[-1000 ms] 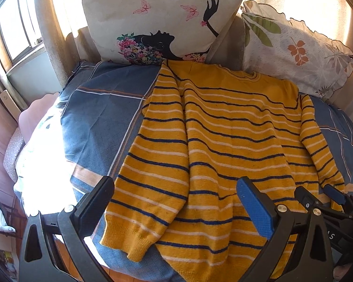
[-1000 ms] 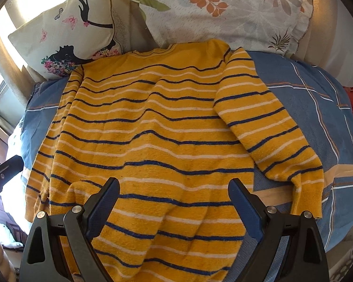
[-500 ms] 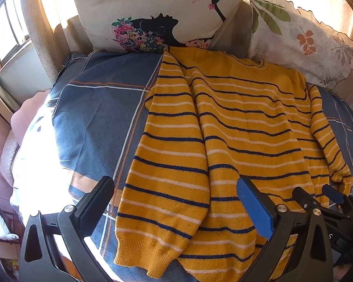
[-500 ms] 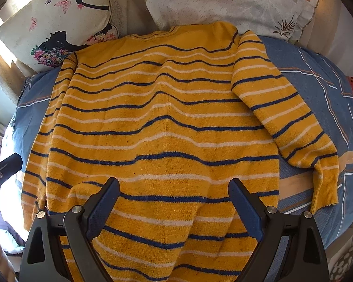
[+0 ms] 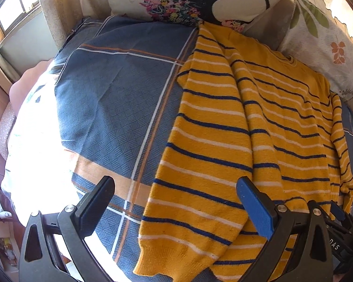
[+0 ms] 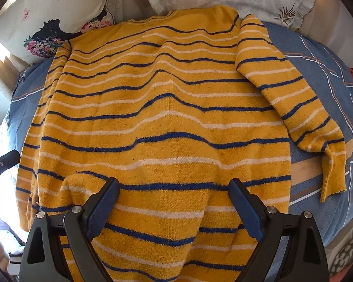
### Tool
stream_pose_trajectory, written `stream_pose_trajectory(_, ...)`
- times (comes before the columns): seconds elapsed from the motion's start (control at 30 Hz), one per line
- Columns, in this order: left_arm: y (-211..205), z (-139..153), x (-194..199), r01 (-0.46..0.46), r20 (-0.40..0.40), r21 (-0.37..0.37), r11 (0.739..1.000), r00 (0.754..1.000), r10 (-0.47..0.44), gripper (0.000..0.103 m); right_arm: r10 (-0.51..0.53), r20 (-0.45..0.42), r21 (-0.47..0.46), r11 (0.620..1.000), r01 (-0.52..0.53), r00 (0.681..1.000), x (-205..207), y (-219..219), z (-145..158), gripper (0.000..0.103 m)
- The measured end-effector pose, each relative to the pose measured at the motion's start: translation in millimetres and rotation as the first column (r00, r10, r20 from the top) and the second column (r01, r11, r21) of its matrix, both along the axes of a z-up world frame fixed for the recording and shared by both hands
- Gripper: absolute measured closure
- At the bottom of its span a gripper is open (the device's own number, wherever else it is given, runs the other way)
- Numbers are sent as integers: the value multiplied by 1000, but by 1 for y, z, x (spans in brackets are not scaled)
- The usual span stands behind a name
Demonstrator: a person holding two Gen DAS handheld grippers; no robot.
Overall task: Fold small clothes
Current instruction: 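Grasp a sweater sleeve with the left gripper and fold it across the body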
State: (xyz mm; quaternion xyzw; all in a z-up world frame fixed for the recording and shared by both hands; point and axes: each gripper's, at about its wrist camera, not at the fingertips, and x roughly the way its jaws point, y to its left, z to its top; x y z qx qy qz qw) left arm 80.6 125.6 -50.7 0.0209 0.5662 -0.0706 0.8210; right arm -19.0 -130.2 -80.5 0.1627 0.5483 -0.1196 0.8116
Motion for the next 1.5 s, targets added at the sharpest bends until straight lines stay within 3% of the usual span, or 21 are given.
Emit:
stream_pose_trajectory(0.13,28,-6,9,-29,13,20,999,1000,29,1,9,-8,-7,1000,-9,1000,1,4,-2,7)
stream_pose_trajectory(0.23,46,-18,13,-5,-38,0,1000,999,5,12,7,-14,-4,1000,-7,1000,2,3,-3,7)
stream_pose_trajectory(0.3,50,-26,11,21,-72,-42,999,997,-24,17,7,-19,-3,1000,-7,1000,4,3,-4,7)
stream_pose_trajectory(0.53,31,-32,-5,93,-104,-175,980,988,-112,17,31,-25,-12,999,-32,999,14,11,-4,7)
stream_pose_trajectory(0.6,25,-40,-7,77,-142,-211,974,984,-108,29,32,-27,-10,999,-32,999,16,12,-5,7)
stream_pose_trajectory(0.63,22,-37,-10,82,-109,-193,978,988,-105,35,30,-28,-9,999,-31,999,18,13,-5,7)
stream_pose_trajectory(0.67,18,-36,-11,103,-107,-188,977,986,-125,74,29,-29,-9,1000,-29,999,18,12,-6,7)
stream_pose_trajectory(0.7,18,-37,-11,108,-120,-181,977,984,-131,99,27,-29,-10,1000,-27,999,18,12,-6,7)
stream_pose_trajectory(0.8,39,-31,-5,29,-140,-239,971,988,-64,100,15,-26,-20,1000,-15,1000,18,8,-3,7)
stream_pose_trajectory(0.9,89,-15,8,-97,-112,-246,964,991,71,100,5,-16,-33,999,-5,1000,19,5,0,7)
stream_pose_trajectory(1.1,197,24,50,-294,46,-54,954,954,296,100,57,-40,-21,998,-58,998,25,6,-5,7)
stream_pose_trajectory(1.17,224,34,66,-326,108,10,945,940,323,100,71,-45,-21,997,-72,996,25,8,-6,7)
stream_pose_trajectory(1.33,250,32,111,-379,141,83,922,920,366,98,90,-53,-30,995,-92,995,32,12,-8,7)
stream_pose_trajectory(1.5,222,35,114,-333,163,34,942,932,324,92,65,-23,-48,997,-66,998,21,4,-1,7)
